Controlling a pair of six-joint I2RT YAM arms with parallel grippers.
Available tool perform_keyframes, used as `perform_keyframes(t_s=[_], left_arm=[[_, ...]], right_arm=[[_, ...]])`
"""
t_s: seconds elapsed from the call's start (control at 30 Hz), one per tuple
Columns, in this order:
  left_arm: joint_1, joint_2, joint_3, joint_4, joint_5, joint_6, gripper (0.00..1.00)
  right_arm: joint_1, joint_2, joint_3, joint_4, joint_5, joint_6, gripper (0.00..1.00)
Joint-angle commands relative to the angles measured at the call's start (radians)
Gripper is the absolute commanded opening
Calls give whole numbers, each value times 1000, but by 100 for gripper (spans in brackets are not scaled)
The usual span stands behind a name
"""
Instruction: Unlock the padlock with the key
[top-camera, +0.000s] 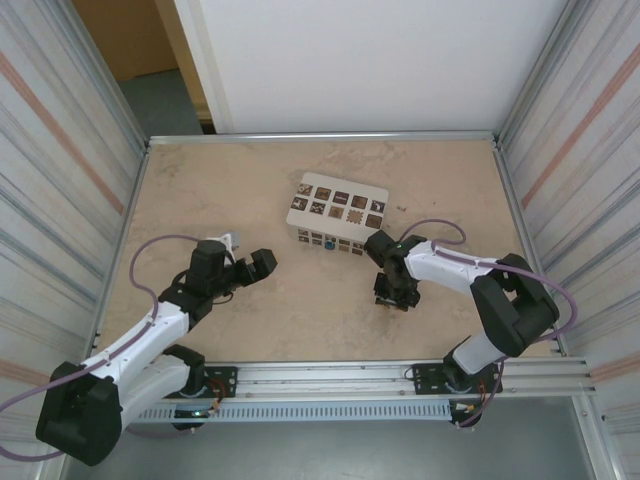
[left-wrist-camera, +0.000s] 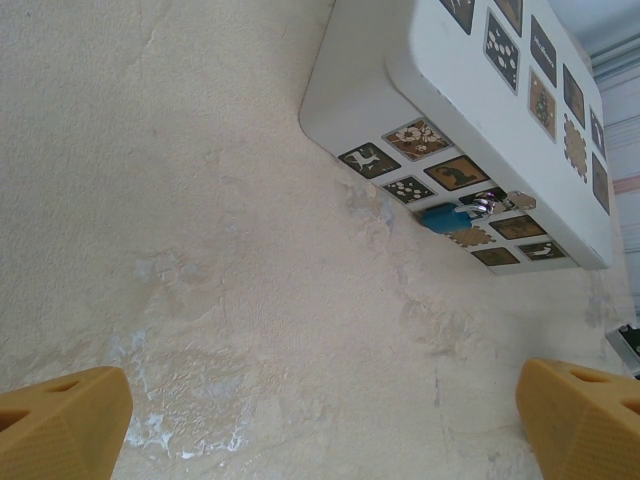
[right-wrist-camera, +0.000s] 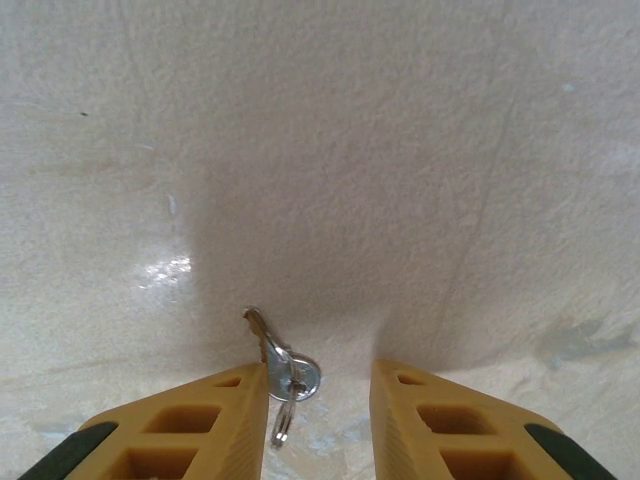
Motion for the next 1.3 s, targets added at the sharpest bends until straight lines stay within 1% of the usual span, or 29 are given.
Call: perform_keyframes(t_s=[0.0, 0.13, 0.37, 0.63, 0.83, 1.07, 1.17, 1.27], left_arm=[[-8, -22, -6, -11, -22, 3, 99], [-8, -20, -5, -12, -22, 3, 99], [-8, -23, 2, -21, -24, 3, 99], [-8, -23, 19, -35, -28, 5, 99], [-8, -28, 48, -36, -15, -1, 99], [-8, -29, 83, -1, 55, -38, 99], [-8, -25, 102, 19, 97, -71, 99], [-8, -10, 126, 45, 147, -143, 99]], right_arm=[[0, 18, 18, -6, 19, 10, 28], [0, 32, 14, 16, 7, 9, 24], [-1, 54, 0, 33, -17, 5, 12], [-1, 2, 1, 25, -9, -11, 0], [-1, -74, 3, 85, -23, -79, 0], [-1, -194, -7, 209, -55, -204, 0], [0, -247, -6, 268, -91, -269, 0], [-2, -288, 6, 307, -118, -324, 0]])
